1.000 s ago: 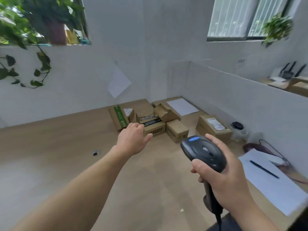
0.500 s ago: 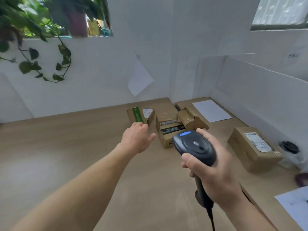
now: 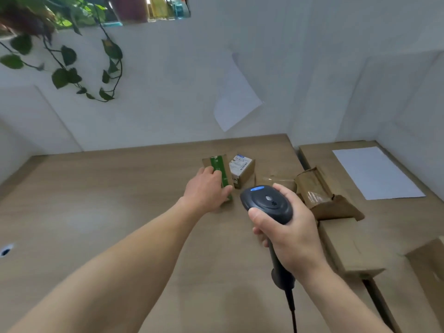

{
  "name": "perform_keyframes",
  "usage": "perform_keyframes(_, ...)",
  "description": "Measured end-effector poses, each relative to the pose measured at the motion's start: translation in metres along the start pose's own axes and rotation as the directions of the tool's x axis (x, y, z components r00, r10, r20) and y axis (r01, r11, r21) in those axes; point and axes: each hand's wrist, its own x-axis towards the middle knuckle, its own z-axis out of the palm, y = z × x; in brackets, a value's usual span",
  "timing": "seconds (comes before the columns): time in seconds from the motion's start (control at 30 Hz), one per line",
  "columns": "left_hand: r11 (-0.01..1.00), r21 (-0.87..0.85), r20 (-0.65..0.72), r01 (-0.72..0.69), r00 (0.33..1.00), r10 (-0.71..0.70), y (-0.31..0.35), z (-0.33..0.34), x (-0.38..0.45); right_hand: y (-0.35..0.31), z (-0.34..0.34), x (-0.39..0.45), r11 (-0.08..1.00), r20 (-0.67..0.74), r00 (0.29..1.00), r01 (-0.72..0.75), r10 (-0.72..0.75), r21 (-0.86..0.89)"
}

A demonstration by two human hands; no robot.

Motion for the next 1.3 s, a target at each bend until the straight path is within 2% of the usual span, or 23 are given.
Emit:
perform_keyframes(0.23, 0.985, -0.144, 0.032, 0.095, 0.995, -0.091, -0.015, 0.031, 0.092, 0.045, 0.004, 0.035, 0.992, 0.031, 0.991, -0.128, 0.129, -0.019)
perform_keyframes(0.43, 0.993, -0.023, 0.193, 0.117, 0.975, -0.11, -0.03, 0.061, 0.155, 0.069, -0.002, 0.045, 0.984, -0.003, 0.984, -0.177, 0.177, -0.014)
perform_keyframes(0.53, 0.996, 0.021, 0.066, 0.083, 0.994, -0.084, -0.026, 0.064, 0.159, 0.071, -0.005, 0.049, 0.981, -0.023, 0.981, -0.192, 0.192, 0.0)
perform_keyframes(0.6, 0.996, -0.011, 0.067, 0.091, 0.994, -0.09, -0.018, 0.066, 0.153, 0.073, -0.002, 0.051, 0.98, -0.044, 0.979, -0.199, 0.199, 0.006)
perform_keyframes(0.67, 0.992, -0.005, 0.124, 0.124, 0.985, -0.123, -0.01, 0.075, 0.142, 0.074, 0.002, 0.049, 0.98, -0.064, 0.978, -0.2, 0.199, -0.005)
perform_keyframes(0.83, 0.964, -0.092, 0.147, 0.248, 0.961, -0.233, 0.002, 0.09, 0.106, 0.063, 0.008, 0.035, 0.983, -0.053, 0.983, -0.18, 0.178, -0.039)
perform_keyframes(1.0, 0.978, -0.104, 0.259, 0.182, 0.954, -0.15, -0.006, 0.084, 0.055, 0.033, 0.013, 0.009, 0.991, -0.05, 0.992, -0.118, 0.114, -0.066)
perform_keyframes(1.13, 0.956, -0.257, 0.179, 0.142, 0.979, -0.097, -0.039, 0.093, -0.032, 0.008, 0.018, -0.027, 0.994, -0.047, 0.998, -0.043, 0.039, -0.097)
perform_keyframes(1.3, 0.923, -0.358, 0.102, 0.138, 0.989, -0.108, -0.095, 0.128, -0.175, -0.009, 0.035, -0.084, 0.99, -0.011, 1.0, 0.012, -0.014, -0.141)
